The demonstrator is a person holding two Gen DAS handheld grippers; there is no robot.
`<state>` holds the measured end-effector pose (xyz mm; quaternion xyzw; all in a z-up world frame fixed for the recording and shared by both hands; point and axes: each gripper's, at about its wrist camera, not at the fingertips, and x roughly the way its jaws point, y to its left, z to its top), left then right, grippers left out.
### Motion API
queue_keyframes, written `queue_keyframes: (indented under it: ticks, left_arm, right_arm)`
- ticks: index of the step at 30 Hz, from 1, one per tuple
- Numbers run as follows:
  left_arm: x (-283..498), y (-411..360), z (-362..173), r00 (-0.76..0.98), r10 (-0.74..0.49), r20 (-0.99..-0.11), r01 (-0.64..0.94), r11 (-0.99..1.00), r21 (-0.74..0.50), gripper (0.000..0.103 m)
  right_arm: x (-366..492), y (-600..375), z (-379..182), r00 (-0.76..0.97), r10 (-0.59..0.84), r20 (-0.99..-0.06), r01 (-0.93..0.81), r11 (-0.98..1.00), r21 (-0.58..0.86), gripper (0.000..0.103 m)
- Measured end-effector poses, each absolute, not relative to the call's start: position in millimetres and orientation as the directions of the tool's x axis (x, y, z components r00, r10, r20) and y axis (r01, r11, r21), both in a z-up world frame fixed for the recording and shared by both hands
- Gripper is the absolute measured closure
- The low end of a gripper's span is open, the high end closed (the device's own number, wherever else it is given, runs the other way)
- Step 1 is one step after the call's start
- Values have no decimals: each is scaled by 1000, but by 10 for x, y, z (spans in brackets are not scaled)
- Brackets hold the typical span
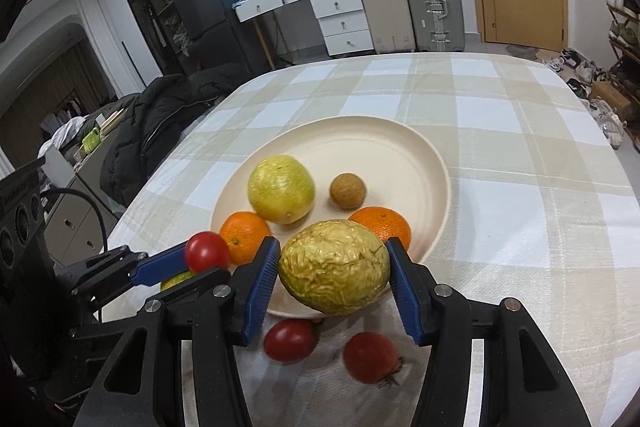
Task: Organize fruits
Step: 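Carry the golden fruit and the red tomato over the cream plate, then open both tools to drop the golden fruit and tomato onto the plate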
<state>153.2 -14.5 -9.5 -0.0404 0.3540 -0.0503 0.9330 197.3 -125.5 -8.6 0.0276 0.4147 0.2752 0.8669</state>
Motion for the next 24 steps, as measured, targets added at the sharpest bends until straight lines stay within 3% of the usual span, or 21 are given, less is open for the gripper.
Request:
queue_keyframes:
  ticks: [24]
  left_arm:
    - [1783,-406,-136,734,-83,-674,86,996,-29,76]
  right_arm:
    - [2096,-1272,-93,512,491,-704,-442,854,275,48]
